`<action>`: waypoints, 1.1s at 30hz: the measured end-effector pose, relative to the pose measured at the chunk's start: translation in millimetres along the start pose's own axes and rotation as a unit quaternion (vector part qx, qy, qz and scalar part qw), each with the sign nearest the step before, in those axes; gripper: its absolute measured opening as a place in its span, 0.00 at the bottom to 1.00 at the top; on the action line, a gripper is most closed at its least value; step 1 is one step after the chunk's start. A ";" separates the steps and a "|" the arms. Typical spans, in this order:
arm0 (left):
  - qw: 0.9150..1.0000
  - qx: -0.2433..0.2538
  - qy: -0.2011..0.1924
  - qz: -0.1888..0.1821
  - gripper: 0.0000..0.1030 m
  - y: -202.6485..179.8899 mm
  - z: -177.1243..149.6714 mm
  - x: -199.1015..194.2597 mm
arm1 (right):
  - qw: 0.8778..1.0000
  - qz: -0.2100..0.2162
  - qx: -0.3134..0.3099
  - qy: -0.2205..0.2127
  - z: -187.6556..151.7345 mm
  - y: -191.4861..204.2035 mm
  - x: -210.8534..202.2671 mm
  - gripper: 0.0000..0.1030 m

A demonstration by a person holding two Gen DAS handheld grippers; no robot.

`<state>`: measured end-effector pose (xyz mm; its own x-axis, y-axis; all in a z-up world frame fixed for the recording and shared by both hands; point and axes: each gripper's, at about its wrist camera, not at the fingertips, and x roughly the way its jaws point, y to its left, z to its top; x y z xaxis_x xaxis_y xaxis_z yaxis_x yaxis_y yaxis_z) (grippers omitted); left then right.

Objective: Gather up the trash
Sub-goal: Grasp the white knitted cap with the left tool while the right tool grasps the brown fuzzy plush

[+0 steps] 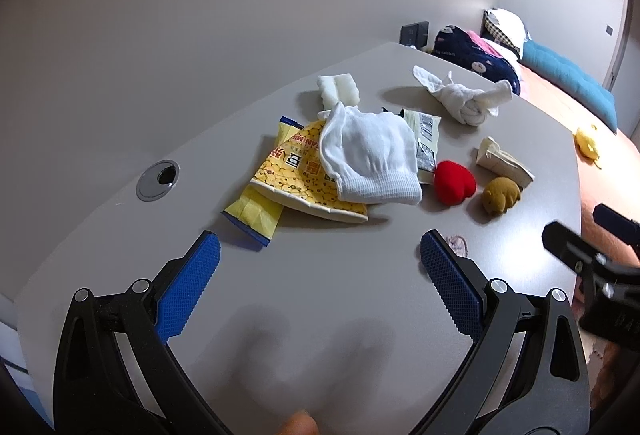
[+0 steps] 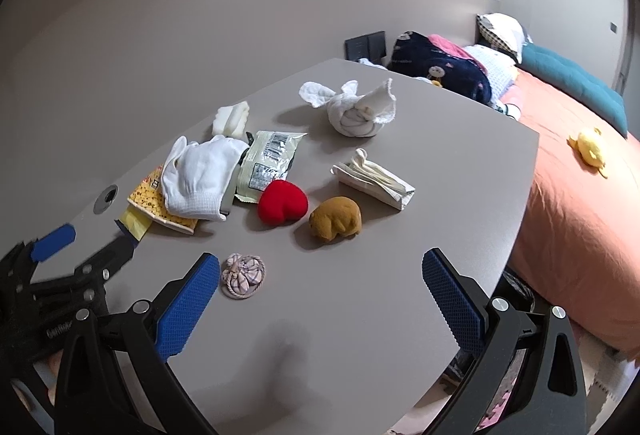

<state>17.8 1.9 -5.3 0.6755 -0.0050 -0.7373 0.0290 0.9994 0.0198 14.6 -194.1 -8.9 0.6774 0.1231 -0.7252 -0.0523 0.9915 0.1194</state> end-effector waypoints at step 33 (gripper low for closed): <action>0.998 0.015 0.056 -0.028 0.65 -35.0 59.4 95.9 | 0.993 0.071 -0.013 0.093 28.8 -22.9 97.0 0.53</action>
<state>125.4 -35.6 -36.6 0.5852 -0.0553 -0.8090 0.0869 0.9962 -0.0052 102.7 -206.1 -62.4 0.5140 0.2653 -0.8158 -0.1582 0.9640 0.2137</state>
